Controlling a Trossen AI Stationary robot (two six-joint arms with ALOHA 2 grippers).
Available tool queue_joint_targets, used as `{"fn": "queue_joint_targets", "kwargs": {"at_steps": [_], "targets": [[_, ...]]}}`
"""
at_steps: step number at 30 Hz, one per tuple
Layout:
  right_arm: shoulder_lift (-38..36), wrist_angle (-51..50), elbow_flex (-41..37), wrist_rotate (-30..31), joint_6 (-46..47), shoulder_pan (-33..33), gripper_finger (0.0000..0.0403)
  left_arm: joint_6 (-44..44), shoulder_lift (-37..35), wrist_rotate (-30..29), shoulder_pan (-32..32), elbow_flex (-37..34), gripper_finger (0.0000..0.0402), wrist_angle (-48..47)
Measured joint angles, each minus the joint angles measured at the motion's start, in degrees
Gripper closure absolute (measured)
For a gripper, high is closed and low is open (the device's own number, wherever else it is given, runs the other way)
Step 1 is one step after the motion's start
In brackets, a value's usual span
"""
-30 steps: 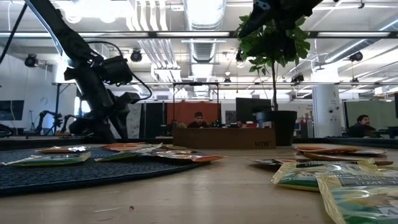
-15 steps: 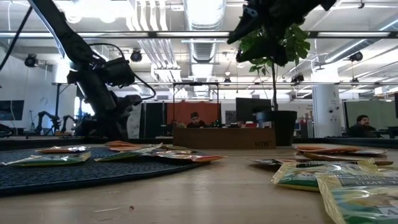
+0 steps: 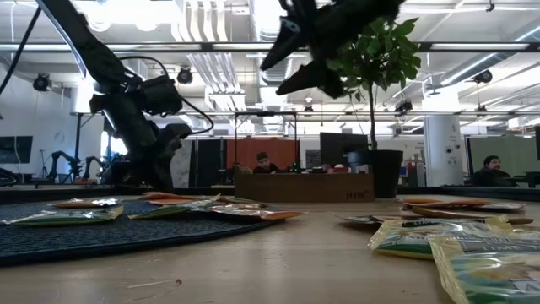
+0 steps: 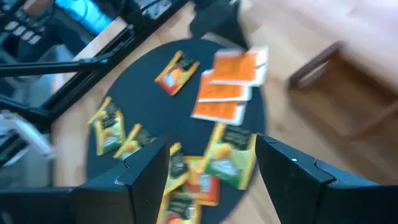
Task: Pick & Place Tea
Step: Put the white tea bag into the left section of the brown wooden organizer
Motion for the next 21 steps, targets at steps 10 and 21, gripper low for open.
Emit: {"fn": "queue_joint_targets", "kwargs": {"at_steps": [10, 21], "targets": [[19.41, 0.25, 16.7, -10.58, 9.73, -0.97, 0.0168, 0.89, -3.1, 0.3, -0.85, -0.07, 0.0401, -5.24], [30.28, -0.72, 25.09, -11.67, 9.82, -1.63, 0.0168, 0.97, -12.78, 0.76, -2.07, -0.45, 0.0401, -5.36]]}}
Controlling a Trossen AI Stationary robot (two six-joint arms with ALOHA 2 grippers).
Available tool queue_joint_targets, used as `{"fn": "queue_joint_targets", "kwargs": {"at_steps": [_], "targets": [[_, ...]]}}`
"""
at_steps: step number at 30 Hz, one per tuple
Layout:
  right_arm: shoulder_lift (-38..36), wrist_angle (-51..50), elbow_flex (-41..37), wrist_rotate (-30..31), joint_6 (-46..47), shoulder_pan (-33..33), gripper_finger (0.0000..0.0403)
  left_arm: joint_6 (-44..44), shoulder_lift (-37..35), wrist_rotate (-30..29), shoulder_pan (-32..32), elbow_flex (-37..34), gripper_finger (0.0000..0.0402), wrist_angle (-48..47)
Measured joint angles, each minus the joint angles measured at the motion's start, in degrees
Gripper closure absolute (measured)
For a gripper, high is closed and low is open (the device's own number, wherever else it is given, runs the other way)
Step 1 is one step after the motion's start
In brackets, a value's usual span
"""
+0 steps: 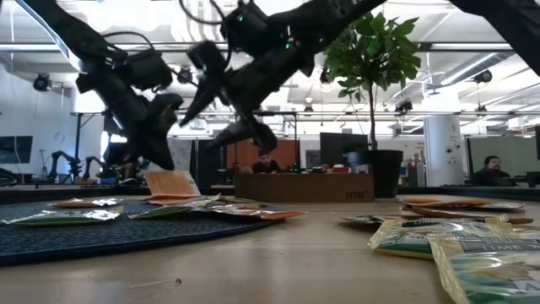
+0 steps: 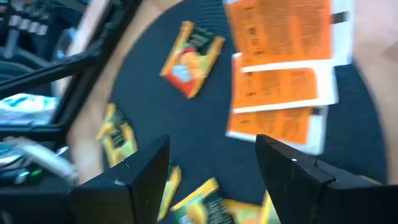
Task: Pick & Place Tea
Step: Put the white tea bag into the left section of the brown wooden organizer
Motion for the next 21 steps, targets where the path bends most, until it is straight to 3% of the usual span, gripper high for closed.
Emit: {"fn": "queue_joint_targets", "kwargs": {"at_steps": [9, 15, 21], "targets": [[0.65, -0.1, -0.42, 6.8, -2.92, -0.27, 0.0172, -0.41, -2.34, 0.04, -0.31, -4.68, 0.0401, 0.1], [0.54, 1.06, 0.35, 4.65, -4.45, -0.43, 0.0174, -4.77, -3.13, -0.13, -0.44, -8.06, 0.0398, -0.14], [0.61, 3.05, 0.13, 5.17, -4.65, -0.9, 0.0175, -9.2, -6.18, -0.55, -0.44, -9.99, 0.0348, 0.62]]}}
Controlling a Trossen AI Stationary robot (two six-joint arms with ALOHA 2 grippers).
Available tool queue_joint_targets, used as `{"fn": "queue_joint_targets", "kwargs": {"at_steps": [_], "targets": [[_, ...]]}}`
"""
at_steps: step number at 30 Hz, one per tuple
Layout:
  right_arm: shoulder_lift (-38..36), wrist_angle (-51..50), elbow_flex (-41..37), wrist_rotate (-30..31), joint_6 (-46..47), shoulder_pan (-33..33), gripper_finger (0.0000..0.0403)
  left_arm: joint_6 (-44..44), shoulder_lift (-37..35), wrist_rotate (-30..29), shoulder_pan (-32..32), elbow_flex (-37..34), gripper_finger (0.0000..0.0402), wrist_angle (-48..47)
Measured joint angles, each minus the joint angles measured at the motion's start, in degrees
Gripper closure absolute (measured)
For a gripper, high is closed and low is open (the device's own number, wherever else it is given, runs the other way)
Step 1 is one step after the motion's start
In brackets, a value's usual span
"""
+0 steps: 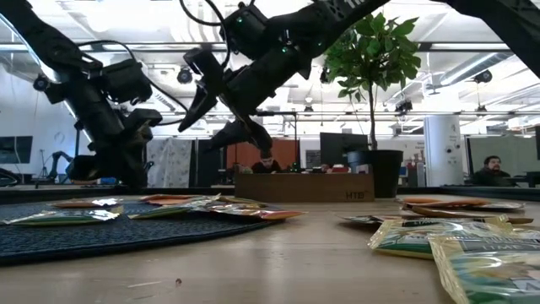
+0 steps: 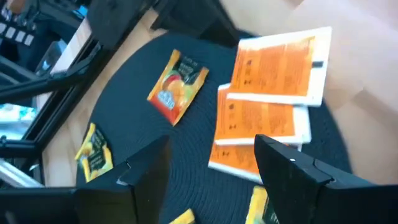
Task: Pick & Place Tea
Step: Put the white tea bag into the left section of the brown wooden organizer
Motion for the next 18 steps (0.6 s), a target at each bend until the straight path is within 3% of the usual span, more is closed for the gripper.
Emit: {"fn": "queue_joint_targets", "kwargs": {"at_steps": [8, 13, 18], "targets": [[0.02, 0.49, -0.66, 0.01, -0.46, -0.82, 0.0175, -2.78, 0.3, -2.41, 0.02, -0.93, 0.0284, 3.66], [-0.02, 1.19, -1.42, -6.58, 5.98, -0.87, 0.0175, -3.42, 3.2, -2.95, 0.0, -0.69, 0.0278, 6.87], [-2.65, 1.21, 1.54, -4.39, 0.81, 0.34, 0.0175, -2.65, 5.55, -2.86, 0.0, -0.69, 0.0278, 6.91]]}}
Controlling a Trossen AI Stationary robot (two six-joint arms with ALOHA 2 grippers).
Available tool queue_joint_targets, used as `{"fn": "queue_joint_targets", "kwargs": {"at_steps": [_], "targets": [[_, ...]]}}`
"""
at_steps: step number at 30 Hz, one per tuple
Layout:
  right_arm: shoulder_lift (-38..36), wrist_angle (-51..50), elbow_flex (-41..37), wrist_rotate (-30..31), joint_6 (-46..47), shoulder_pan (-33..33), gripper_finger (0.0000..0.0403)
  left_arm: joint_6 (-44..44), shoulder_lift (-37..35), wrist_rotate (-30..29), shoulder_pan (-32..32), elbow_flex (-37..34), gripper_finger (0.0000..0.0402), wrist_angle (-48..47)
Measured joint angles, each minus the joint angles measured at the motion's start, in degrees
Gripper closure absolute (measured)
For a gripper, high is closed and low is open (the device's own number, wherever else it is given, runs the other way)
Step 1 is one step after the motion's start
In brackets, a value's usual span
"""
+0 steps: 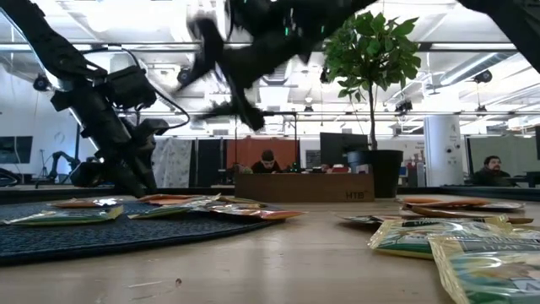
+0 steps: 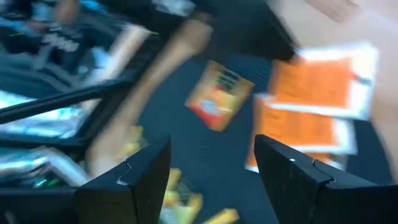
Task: Pick & Place Tea
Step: Put the white tea bag into the left section of the brown wooden organizer
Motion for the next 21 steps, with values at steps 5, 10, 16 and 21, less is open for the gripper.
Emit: {"fn": "queue_joint_targets", "kwargs": {"at_steps": [5, 10, 16, 21], "targets": [[1.4, -8.81, 2.26, 0.46, -3.79, -0.89, 0.0175, -0.44, 3.1, 2.66, -0.5, 0.0, 0.0278, 4.8], [0.8, -12.3, 2.2, 0.63, -5.46, -0.59, 0.0175, -1.87, 7.05, 3.84, -1.93, 0.91, 0.0278, 9.98], [1.19, -16.57, -0.61, 1.91, -6.85, -0.65, 0.0175, -1.3, 10.28, 4.82, -3.88, 3.64, 0.0278, 10.17], [1.11, -16.89, -3.85, 1.69, -6.73, -0.48, 0.0175, -0.99, 11.25, 4.82, -5.64, 6.29, 0.0278, 10.35]]}}
